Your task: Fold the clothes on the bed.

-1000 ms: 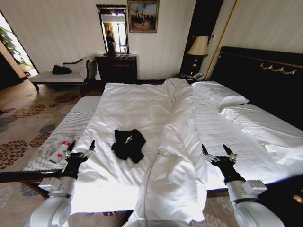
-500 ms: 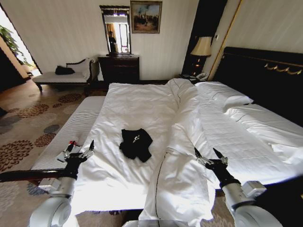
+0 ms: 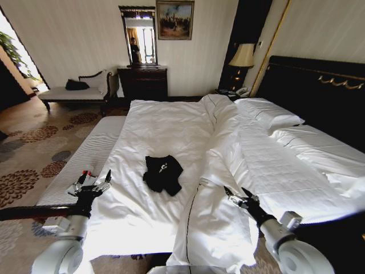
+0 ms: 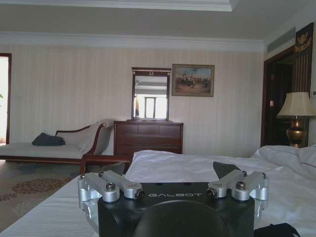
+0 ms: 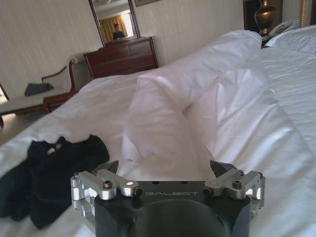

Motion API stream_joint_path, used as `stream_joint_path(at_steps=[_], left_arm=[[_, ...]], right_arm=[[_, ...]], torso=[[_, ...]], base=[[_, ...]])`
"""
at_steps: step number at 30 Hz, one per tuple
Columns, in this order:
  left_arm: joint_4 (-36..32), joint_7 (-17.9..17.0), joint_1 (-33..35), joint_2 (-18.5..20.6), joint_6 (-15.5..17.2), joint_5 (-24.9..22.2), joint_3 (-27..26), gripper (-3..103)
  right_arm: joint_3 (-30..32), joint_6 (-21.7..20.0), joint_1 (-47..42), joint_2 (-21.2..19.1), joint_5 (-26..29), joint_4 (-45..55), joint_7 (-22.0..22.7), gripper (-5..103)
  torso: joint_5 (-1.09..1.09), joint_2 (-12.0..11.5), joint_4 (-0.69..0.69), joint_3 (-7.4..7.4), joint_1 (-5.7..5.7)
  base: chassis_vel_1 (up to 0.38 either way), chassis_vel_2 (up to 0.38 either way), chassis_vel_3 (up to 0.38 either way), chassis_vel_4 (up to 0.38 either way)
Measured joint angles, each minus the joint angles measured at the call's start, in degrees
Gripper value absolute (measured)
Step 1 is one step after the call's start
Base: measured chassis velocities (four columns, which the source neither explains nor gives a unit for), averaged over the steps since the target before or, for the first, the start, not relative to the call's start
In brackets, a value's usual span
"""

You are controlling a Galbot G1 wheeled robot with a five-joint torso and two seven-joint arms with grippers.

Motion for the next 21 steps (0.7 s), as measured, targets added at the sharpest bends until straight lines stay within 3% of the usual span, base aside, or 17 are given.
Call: stream_joint_path(at_steps=[5,15,21], left_arm=[[-0.06,0.0,0.29,-0.13,0.0,0.08,-0.01,100],[0.02,-0.02,0.19,-0.28,-0.01,0.24,0.07,100],[0.18,-0.02,0.49,-0.41,-0.25,0.23,-0.09,100]], right_arm=[[-0.45,1.79,0.79,0.01,-3.95,-2.65,-0.22,100],[-2.55,1.54,0.42,0.38,-4.61,-2.43,-0.96,102],[-2.82,1.55,-0.08,0.26,-4.97,-1.94,-1.77,86]], torso=[[0.01,0.0,0.0,0.0,0.0],[0.0,0.0,0.0,0.0,0.0],[0.0,0.0,0.01,0.0,0.0]], base=[[0.0,0.0,0.0,0.0],[0.0,0.0,0.0,0.0],[0.0,0.0,0.0,0.0]])
